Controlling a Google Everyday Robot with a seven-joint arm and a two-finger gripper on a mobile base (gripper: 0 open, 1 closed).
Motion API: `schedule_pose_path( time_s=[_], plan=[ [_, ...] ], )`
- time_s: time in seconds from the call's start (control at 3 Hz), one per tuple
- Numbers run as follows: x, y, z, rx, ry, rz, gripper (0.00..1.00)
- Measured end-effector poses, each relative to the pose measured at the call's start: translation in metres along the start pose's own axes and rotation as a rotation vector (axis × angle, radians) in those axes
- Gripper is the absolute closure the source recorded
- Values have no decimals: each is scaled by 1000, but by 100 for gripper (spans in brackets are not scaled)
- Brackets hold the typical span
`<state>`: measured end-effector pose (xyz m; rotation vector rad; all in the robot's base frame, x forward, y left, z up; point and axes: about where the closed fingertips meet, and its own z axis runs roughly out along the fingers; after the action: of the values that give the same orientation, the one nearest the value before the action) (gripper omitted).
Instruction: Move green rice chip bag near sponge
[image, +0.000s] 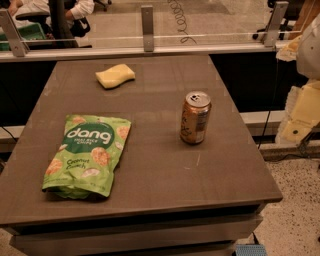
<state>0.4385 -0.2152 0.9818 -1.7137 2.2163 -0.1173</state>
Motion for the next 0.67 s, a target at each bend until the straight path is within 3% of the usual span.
schedule_pose_path(
  time_s=[0.67],
  plan=[
    [-5,0,-2,1,-17,-2,0]
  ],
)
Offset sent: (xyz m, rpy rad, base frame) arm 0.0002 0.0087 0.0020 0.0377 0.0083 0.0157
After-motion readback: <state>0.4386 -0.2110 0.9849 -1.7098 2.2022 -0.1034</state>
